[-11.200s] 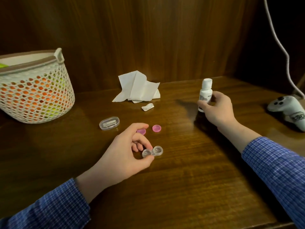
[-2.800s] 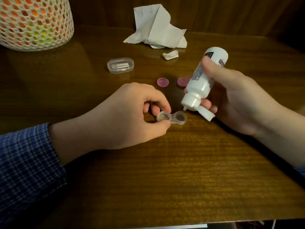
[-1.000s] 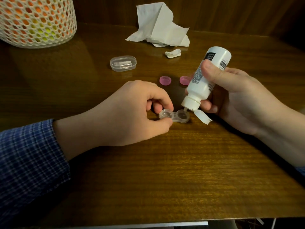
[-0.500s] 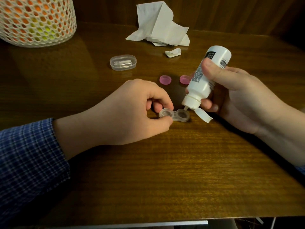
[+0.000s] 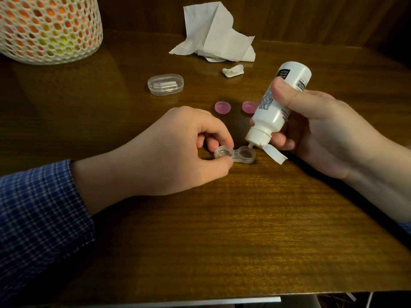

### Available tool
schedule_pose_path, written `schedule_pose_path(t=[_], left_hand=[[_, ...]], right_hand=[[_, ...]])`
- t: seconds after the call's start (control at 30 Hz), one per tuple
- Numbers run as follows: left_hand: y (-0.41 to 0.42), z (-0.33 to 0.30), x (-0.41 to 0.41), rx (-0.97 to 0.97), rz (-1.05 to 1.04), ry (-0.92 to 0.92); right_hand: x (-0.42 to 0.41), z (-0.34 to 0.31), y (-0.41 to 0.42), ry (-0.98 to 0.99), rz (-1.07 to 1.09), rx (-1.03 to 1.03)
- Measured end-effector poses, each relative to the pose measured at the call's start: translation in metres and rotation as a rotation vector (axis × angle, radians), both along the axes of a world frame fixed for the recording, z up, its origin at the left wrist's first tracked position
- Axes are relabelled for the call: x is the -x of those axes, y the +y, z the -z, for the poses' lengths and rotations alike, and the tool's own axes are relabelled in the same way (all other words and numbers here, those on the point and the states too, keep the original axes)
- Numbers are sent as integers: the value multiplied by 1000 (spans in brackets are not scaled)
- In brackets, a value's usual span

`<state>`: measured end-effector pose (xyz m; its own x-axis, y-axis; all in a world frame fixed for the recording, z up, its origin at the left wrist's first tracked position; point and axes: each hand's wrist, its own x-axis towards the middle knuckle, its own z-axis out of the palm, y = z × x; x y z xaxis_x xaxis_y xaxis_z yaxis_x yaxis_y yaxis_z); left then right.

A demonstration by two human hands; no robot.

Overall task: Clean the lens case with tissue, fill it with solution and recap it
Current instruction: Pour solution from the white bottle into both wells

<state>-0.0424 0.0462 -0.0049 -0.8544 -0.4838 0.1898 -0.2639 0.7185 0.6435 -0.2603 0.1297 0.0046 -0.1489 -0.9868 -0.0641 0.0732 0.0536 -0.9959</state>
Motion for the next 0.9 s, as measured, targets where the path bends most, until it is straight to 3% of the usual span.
schedule_pose_path(t=[0.6,0.77,0.9], left_hand=[[0,0,0,-8,2,-1],[1,0,0,-14,3,-4],[0,0,0,-9,8,-1]], right_hand=[[-3,-3,0,-5,22,-35],[-4,-8,-3,-152,149,-99],[-6,-9,-2,-118,117,-110]])
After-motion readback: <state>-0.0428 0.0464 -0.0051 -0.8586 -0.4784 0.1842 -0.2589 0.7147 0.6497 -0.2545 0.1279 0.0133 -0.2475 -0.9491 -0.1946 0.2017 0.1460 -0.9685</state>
